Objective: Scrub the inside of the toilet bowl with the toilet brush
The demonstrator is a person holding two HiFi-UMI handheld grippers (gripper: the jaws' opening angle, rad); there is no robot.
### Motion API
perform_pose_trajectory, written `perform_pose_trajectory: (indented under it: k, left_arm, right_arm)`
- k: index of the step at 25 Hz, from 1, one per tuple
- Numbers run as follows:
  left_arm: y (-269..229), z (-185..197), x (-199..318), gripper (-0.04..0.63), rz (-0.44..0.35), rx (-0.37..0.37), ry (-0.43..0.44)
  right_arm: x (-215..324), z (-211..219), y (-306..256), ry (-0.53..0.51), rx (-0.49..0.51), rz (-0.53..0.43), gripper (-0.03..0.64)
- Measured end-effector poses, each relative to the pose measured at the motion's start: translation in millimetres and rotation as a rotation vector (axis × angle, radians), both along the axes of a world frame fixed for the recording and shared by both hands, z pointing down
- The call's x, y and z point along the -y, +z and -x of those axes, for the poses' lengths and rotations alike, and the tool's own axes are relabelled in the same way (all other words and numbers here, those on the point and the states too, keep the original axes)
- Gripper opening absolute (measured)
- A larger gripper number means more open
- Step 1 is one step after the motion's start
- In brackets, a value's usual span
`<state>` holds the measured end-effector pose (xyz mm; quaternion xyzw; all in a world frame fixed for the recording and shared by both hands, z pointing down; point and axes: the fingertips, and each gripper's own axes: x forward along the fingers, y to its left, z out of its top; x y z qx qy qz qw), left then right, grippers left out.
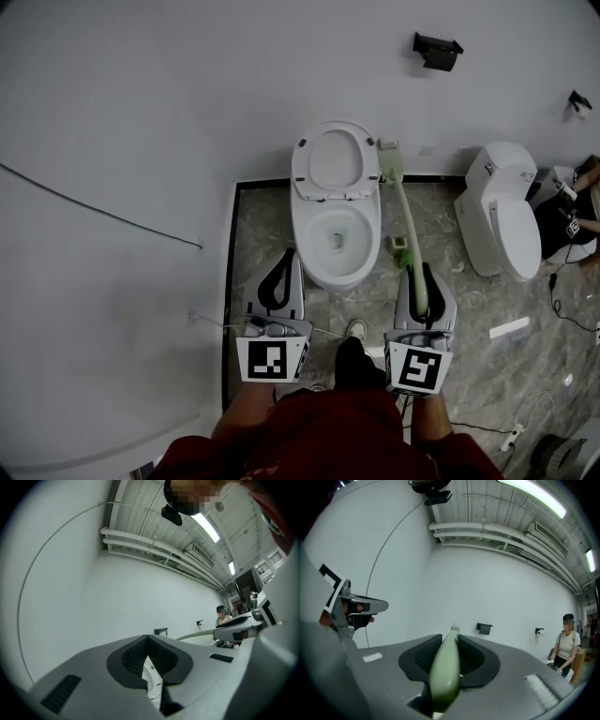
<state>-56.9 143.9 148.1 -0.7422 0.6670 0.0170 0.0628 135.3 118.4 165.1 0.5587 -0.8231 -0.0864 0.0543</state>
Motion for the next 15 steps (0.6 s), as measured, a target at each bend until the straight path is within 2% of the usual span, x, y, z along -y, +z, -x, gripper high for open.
perform_pose_trajectory:
  k: [8, 13, 15]
  left_arm:
    - [-4.9, -26.2, 106.7, 0.005, -0.01, 0.015, 0.01]
    - [2.7, -30.8, 159.1, 0.005, 0.022, -0.031, -0.01]
    - [10.2, -29.5, 176.9, 0.005, 0.034, -0.028, -0.01]
  right_arm:
    - [103.8, -12.0, 11.1, -0.045, 0.016, 0.045, 0.114]
    - [150.5, -18.0, 21.0, -0.07, 0.04, 0.093, 0.114]
    - [167.3, -15.3, 27.5, -0.073, 0.045, 0.107, 0.114]
